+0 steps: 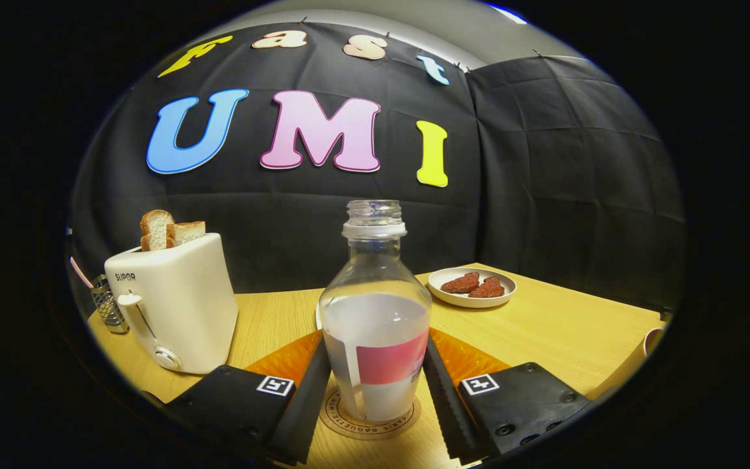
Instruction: Take the bottle from table, then pour the juice into the cup, finally place the bottle on the coaster
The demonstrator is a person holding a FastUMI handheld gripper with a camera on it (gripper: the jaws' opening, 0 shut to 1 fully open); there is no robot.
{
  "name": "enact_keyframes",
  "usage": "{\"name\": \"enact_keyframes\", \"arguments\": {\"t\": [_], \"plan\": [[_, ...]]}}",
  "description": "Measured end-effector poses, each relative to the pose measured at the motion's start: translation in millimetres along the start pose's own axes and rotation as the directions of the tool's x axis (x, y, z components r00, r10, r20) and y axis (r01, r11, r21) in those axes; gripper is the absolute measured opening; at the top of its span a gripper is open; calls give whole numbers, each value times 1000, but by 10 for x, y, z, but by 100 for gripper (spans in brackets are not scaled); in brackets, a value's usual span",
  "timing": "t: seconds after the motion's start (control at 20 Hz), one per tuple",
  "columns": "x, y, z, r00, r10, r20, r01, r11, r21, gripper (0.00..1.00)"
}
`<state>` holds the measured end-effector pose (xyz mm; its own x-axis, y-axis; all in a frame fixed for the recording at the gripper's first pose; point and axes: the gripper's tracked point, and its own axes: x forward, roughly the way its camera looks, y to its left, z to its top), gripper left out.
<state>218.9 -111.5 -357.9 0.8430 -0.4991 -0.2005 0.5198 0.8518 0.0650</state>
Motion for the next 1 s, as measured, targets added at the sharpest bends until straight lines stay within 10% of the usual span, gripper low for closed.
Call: {"name": "enact_keyframes", "arguments": {"t": [0.35, 1.0], "plan": [[-105, 2, 32, 1000, 23, -3, -23, 1000, 5, 100], [-1334, -334, 693, 992, 124, 22, -124, 992, 13, 99]]}}
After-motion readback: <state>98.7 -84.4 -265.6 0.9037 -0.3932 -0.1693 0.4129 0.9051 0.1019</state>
